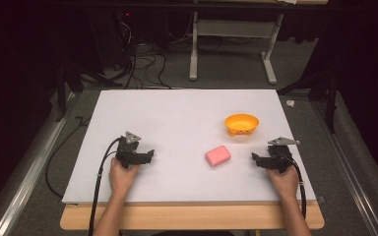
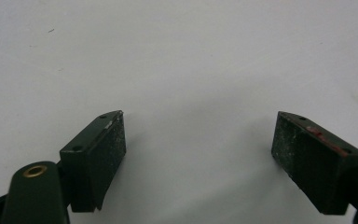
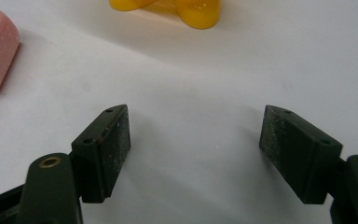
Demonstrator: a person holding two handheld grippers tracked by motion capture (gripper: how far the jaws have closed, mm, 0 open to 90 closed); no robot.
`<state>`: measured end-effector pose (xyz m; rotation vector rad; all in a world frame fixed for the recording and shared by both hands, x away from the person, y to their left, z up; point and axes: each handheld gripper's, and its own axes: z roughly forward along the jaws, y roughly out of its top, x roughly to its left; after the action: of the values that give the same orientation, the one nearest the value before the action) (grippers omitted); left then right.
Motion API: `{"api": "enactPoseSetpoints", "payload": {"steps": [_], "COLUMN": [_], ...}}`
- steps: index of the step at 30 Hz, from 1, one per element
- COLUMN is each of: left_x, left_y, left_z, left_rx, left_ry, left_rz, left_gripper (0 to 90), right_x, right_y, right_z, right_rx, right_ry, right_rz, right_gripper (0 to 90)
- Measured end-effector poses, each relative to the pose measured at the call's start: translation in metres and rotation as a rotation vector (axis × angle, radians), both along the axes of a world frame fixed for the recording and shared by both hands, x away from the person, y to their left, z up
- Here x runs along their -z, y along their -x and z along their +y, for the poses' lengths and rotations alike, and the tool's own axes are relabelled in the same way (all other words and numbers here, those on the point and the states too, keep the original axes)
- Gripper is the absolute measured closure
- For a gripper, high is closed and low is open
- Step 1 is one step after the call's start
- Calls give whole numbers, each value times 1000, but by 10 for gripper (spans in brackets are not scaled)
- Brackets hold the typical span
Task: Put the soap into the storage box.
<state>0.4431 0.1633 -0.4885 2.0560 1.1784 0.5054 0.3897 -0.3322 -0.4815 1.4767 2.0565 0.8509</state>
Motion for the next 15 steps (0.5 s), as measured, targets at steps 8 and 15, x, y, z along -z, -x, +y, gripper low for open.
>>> {"api": "enactPoseSetpoints", "payload": {"steps": [8,15], "left_x": [0,0], "left_y": [0,0], "left_z": [0,0], "left_rx": [0,0], "left_ry": [-1,0], "left_rz": [-1,3], "left_gripper": [183,184], "right_x": [0,0], "right_y": [-1,-1], "right_z": [0,0], "right_rx": [-2,-2], "right_ry": [1,-1], "right_rz": [1,6], "right_gripper": [251,250]}}
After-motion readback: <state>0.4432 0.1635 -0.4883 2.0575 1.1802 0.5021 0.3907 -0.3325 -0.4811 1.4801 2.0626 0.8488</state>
